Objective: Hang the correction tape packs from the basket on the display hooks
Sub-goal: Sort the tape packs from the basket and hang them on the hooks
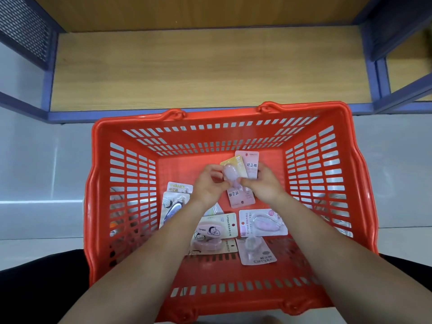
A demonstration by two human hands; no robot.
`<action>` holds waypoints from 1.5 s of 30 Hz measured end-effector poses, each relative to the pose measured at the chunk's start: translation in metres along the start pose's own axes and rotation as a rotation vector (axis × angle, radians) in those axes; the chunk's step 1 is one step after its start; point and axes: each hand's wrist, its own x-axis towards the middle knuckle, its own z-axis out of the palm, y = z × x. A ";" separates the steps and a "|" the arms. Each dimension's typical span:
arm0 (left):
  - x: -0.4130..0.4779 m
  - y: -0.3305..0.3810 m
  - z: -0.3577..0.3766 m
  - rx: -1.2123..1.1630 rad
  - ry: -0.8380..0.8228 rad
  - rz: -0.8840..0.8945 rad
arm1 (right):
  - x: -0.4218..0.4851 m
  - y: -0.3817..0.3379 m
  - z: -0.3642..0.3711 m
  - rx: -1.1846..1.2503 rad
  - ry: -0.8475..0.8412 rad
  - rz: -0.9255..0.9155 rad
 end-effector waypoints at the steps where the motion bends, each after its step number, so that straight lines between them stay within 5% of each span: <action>1: 0.000 0.001 0.001 0.004 0.015 -0.010 | -0.001 -0.001 -0.001 0.017 -0.009 0.000; 7: 0.000 0.008 -0.012 -0.072 -0.042 0.003 | -0.008 -0.002 -0.005 0.086 -0.117 0.000; 19: -0.031 0.031 -0.035 -0.298 0.068 -0.088 | -0.030 -0.018 -0.016 0.259 -0.071 -0.019; 23: -0.040 0.036 -0.027 -0.193 0.141 -0.138 | -0.039 -0.023 -0.014 0.340 -0.007 -0.014; 30: -0.045 0.038 -0.011 0.114 -0.086 -0.116 | -0.043 -0.026 -0.014 0.312 0.049 -0.063; 35: -0.029 0.014 -0.016 0.174 -0.057 -0.009 | -0.051 -0.021 -0.039 0.352 0.159 -0.042; 40: -0.028 -0.015 0.006 0.485 -0.335 0.060 | -0.058 -0.008 -0.060 0.237 0.185 -0.057; 45: -0.027 -0.017 0.028 0.692 -0.390 0.067 | -0.059 -0.002 -0.063 0.185 0.187 -0.058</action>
